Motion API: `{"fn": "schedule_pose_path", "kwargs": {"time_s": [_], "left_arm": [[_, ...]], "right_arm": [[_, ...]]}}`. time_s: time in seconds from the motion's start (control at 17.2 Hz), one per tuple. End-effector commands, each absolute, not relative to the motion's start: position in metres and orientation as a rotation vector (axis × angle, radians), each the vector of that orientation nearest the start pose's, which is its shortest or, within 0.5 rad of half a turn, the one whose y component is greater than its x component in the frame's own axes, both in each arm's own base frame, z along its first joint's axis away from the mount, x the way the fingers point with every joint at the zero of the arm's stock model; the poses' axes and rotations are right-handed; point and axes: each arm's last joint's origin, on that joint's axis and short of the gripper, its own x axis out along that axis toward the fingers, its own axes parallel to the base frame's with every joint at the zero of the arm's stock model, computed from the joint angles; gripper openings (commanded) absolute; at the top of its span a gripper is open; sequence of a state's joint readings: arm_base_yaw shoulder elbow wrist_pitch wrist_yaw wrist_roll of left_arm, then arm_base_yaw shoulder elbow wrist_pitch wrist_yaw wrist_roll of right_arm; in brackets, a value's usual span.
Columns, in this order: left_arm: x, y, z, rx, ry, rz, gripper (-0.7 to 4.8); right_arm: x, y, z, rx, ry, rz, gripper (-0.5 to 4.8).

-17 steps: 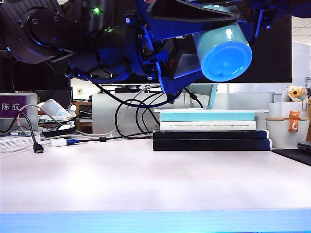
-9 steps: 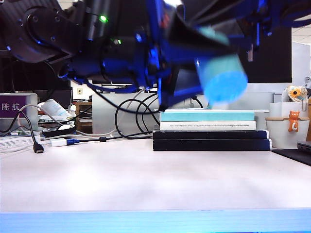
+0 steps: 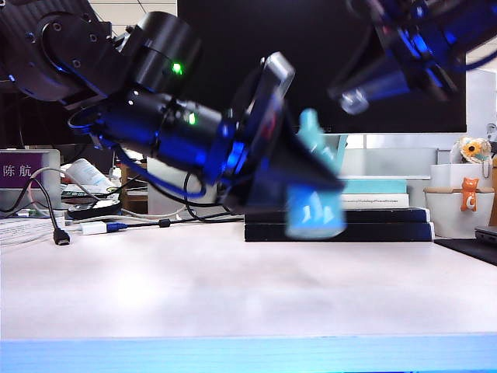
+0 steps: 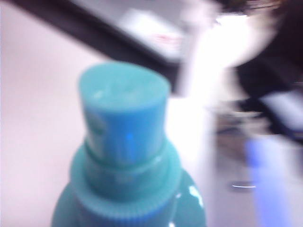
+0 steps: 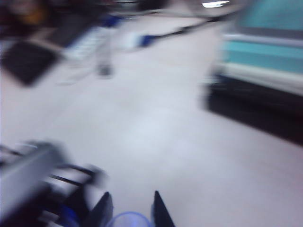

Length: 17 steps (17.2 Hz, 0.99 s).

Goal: Pick up the sprayer with the left hand and remove the lid with the right hand then place it on the table.

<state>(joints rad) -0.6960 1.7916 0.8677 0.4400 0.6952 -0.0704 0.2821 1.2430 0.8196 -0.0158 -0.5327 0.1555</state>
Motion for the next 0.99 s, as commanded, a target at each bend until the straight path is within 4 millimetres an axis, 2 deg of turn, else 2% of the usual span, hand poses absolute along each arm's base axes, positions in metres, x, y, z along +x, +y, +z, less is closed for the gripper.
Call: {"fn": "schedule_pose_path", "kwargs": {"time_s": [0.06,0.17,0.29,0.41,0.52,0.76,0.99], "left_arm": [[0.265,-0.235,0.158,0.164,0.463,-1.186,1.42],[0.268,-0.232,0.160,0.229,0.399,-1.193,1.41],[0.274,-0.225,0.162,0.243,0.303,-1.167,0.91],[0.278,-0.210,0.162,0.211,0.174,-1.115,0.74],[0.280,-0.192,0.158,0.163,0.115,-1.058,0.75],[0.282,-0.158,0.137,0.155,0.127,-0.934,0.80],[0.283,-0.147,0.111,0.119,0.184,-0.898,0.89]], "right_arm": [[0.253,0.084,0.257,0.108,0.491,0.621,-0.06],[0.253,0.084,0.234,0.110,0.497,0.598,-0.06],[0.255,0.084,0.207,0.133,0.542,0.567,-0.06],[0.260,0.085,0.182,0.148,0.587,0.537,-0.06],[0.268,0.087,0.169,0.147,0.596,0.526,-0.06],[0.281,0.090,0.147,0.135,0.580,0.478,-0.06],[0.288,0.092,0.122,0.130,0.619,0.465,-0.06]]}}
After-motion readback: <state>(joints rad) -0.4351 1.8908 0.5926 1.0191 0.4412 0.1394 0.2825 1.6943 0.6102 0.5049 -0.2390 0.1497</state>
